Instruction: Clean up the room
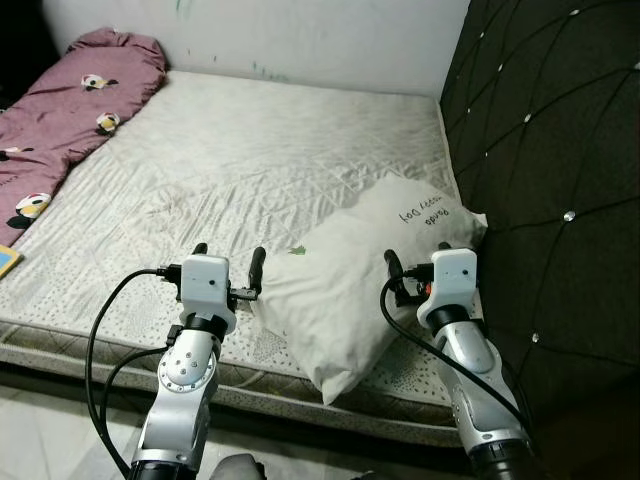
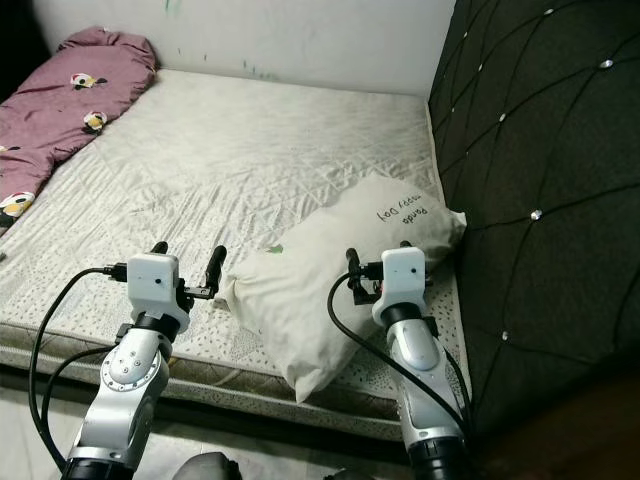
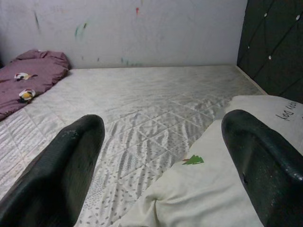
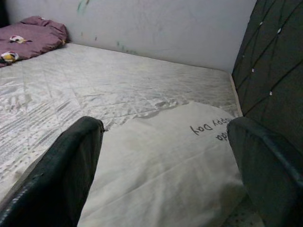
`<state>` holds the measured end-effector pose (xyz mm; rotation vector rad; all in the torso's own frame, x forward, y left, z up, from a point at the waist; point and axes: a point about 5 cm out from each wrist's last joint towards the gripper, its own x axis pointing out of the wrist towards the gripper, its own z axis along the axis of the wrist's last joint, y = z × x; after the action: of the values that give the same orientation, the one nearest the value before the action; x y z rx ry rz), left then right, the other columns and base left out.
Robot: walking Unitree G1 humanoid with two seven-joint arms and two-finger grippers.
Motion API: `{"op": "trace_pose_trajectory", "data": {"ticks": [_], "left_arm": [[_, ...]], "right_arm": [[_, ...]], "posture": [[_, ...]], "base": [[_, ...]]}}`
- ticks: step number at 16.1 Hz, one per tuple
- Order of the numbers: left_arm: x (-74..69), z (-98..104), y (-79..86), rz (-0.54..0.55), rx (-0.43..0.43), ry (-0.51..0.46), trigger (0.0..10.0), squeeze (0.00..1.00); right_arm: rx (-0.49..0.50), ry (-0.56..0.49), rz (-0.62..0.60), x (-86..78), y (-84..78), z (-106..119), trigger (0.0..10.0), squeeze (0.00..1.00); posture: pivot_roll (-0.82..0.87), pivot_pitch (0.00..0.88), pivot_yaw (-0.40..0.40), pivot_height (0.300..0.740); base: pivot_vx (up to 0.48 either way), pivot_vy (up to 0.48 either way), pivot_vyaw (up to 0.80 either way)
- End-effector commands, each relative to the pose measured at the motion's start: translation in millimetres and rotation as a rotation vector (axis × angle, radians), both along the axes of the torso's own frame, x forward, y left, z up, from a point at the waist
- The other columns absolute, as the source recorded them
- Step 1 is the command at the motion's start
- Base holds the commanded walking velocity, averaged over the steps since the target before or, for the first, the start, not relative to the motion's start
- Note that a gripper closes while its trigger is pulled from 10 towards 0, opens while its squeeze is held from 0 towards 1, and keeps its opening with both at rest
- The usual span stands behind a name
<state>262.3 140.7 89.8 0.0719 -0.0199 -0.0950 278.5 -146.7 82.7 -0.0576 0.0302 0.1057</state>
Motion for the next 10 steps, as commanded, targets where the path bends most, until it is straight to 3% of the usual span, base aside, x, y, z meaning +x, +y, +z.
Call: {"op": "trace_pose_trajectory", "data": {"ticks": [1,10], "left_arm": [[1.2,2.0,-0.3,0.001,-0.002,-0.009,10.0,0.00],[0.9,1.6,1.0,0.007,-0.018,-0.004,10.0,0.00]], "right_arm": [[0.012,-0.024,0.016,2.3,2.8,6.6,10.0,0.00],[0.024,-0.016,0.043,4.0,6.0,6.5,10.0,0.00]], "posture": [[-0.01,0.000,-0.032,0.671],[-0.01,0.000,-0.040,0.671]], "base": [[0.000,0.000,0.00],[0.000,0.000,0.00]]}}
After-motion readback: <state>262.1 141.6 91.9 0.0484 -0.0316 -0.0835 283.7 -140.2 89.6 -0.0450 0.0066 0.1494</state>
